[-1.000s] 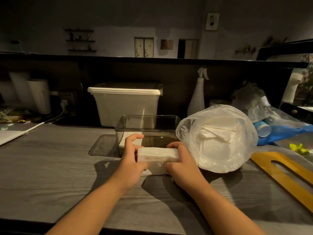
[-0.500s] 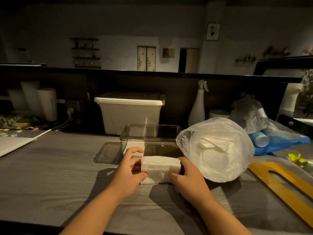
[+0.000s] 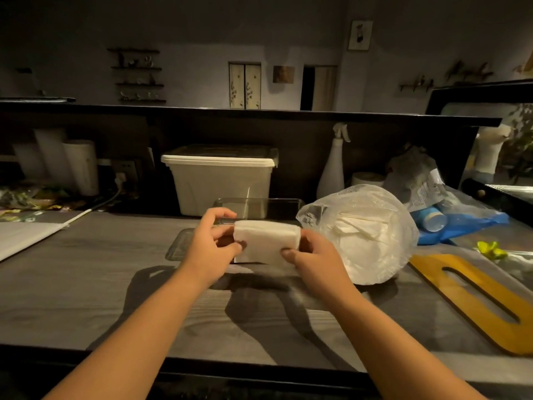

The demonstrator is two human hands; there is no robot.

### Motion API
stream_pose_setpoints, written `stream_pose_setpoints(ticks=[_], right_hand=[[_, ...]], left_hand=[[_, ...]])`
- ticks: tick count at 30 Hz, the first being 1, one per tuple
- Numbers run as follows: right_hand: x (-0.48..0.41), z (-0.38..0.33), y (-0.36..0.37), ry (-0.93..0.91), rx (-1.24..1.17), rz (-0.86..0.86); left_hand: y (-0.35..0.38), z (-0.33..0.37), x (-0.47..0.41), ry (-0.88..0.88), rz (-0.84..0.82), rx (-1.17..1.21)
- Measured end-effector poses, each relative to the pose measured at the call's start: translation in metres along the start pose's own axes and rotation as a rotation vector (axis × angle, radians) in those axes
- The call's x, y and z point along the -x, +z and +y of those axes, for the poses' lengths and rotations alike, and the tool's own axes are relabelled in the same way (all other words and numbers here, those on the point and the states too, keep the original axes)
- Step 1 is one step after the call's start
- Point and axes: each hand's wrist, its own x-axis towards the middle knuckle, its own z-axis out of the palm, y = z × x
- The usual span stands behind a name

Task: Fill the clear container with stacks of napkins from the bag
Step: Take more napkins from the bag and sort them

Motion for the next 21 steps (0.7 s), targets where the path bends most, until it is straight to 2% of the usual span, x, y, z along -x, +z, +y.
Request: stream_pose_setpoints(ticks=[5, 9, 18, 21], right_hand=[[-0.015, -0.038, -0.006, -0.057, -0.071, 0.06], [-0.042, -0.068, -0.009, -0.082, -0.066, 0.121], [-0.113, -0.095, 0.017, 0.145, -0.132, 0.086], [-0.133, -0.092, 0.03, 0.226, -0.16, 0.11]], left_hand=[[-0.015, 0.028, -0.017, 0.064, 0.018, 0.001], [-0.02, 0.05, -0.031, 0.023, 0.019, 0.045], [-0.042, 0.059, -0.067, -0.21, -0.001, 0.098], [-0.048, 0.054, -0.077, -0.239, -0.005, 0.012]])
